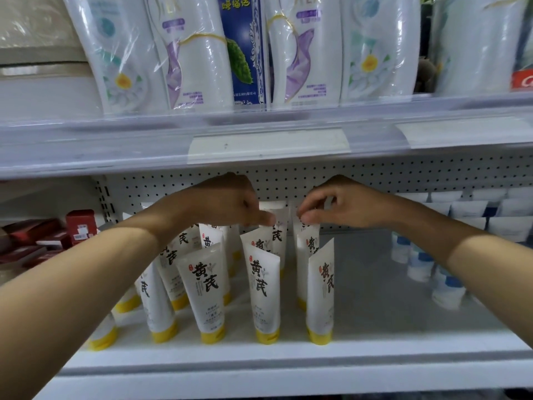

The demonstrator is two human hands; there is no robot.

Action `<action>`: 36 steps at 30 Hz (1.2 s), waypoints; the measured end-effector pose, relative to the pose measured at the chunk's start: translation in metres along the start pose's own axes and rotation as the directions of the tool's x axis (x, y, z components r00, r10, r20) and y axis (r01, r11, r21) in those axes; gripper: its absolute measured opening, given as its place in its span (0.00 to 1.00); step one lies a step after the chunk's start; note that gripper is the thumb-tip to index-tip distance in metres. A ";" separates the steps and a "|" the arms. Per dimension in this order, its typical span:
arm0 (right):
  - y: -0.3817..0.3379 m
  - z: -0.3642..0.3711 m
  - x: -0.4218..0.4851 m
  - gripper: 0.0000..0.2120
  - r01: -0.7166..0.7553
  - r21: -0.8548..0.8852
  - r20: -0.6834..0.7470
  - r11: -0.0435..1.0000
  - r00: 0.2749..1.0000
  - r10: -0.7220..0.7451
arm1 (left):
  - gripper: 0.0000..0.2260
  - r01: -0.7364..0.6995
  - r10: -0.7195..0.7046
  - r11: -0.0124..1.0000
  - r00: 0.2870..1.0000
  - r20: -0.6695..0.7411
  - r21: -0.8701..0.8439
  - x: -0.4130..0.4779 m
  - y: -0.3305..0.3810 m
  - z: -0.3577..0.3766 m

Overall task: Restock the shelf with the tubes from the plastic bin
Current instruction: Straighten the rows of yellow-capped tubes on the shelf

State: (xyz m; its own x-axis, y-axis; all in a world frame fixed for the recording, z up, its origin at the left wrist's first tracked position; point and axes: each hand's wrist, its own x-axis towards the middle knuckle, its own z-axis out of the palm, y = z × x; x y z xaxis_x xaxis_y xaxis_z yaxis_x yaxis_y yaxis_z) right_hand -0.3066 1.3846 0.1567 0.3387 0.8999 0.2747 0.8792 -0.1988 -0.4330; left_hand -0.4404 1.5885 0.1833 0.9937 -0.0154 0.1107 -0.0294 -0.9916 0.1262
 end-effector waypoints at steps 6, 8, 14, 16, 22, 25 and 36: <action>0.004 0.007 -0.001 0.11 -0.091 0.079 0.198 0.993 0.977 0.074 | 0.09 0.019 -0.022 0.999 0.996 0.083 0.033 -0.002 0.003 0.013; 0.006 0.009 -0.001 0.08 -0.087 0.083 0.179 0.993 0.981 0.071 | 0.06 0.015 -0.017 0.999 0.999 0.047 0.048 0.002 0.005 0.016; 0.013 0.013 0.000 0.03 -0.106 0.006 0.079 0.994 0.991 0.106 | 0.03 0.006 -0.006 1.000 1.000 -0.010 0.014 0.013 0.004 0.025; 0.015 0.014 0.000 0.02 -0.121 -0.006 0.057 0.993 0.991 0.122 | 0.04 0.006 -0.006 1.000 1.000 -0.025 0.025 0.015 0.008 0.027; 0.020 0.016 0.002 0.03 -0.151 0.002 0.012 0.988 0.988 0.151 | 0.06 0.016 -0.014 0.999 0.998 -0.060 0.036 0.017 0.012 0.028; 0.020 0.017 0.003 0.02 -0.157 -0.006 -0.003 0.988 0.988 0.157 | 0.06 0.019 -0.018 0.999 0.998 -0.056 0.026 0.017 0.012 0.028; 0.020 0.019 0.006 0.04 -0.175 -0.049 0.012 0.983 0.984 0.176 | 0.05 0.000 0.001 1.000 0.999 -0.036 0.029 0.019 0.007 0.030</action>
State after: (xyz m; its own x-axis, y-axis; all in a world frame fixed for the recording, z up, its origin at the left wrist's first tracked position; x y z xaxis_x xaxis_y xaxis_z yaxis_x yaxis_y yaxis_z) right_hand -0.2934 1.3930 0.1334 0.4843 0.8553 0.1842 0.8215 -0.3720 -0.4322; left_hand -0.4184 1.5778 0.1570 0.9893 -0.0115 0.1458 -0.0260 -0.9949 0.0976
